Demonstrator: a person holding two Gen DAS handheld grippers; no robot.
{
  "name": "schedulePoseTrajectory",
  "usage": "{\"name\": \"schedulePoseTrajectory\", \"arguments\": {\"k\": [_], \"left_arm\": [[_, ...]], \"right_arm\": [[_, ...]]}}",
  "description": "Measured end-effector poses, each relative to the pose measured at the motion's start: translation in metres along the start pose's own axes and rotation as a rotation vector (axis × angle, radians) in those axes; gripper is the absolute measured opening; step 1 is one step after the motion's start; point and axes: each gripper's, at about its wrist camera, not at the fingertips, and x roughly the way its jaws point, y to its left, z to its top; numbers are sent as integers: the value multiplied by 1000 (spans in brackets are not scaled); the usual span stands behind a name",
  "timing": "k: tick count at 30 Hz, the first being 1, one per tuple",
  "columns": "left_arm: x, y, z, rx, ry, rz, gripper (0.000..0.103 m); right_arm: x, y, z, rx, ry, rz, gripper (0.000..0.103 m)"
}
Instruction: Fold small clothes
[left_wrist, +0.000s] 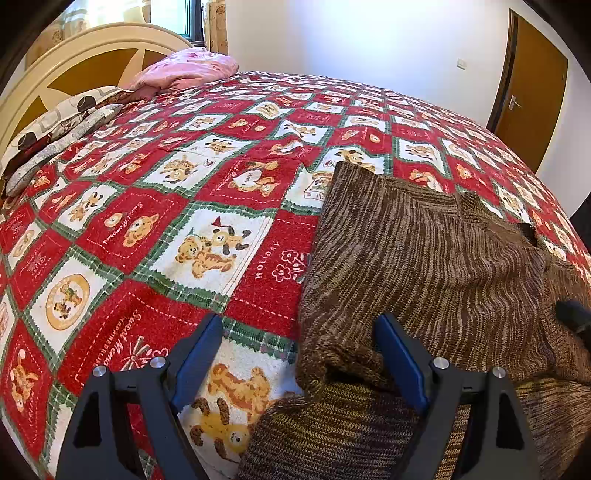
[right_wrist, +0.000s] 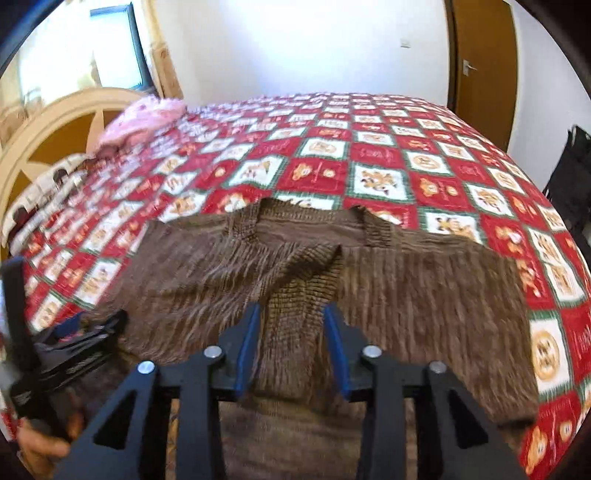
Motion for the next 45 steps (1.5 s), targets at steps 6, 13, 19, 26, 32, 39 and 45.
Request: {"name": "schedulePoseTrajectory", "arguments": {"k": [6,13,19,26,32,39,45], "left_arm": [[1,0,0,-1,1,-5,86],[1,2,1,-4,5,-18,87],[1,2,0,1,4,-18,87],[2,2,0,1,4,-17,87],[2,2,0,1,4,-18,88],[4,2,1,-1,8,-23,90],[4,1,1,5,13,-21,91]], "right_arm": [[9,0,-14,-20,40,-20,19],[-5,-13,-26,10,35,-99,12],[-15,-36,-26,107,31,-133,12],[-20,-6,-5,29,-70,-1,35],[21,-5,-9,-14,15,-38,27],[-6,-20,-11,52,-37,-135,7],[-10,-22,-6,84,-64,-93,11]]}}
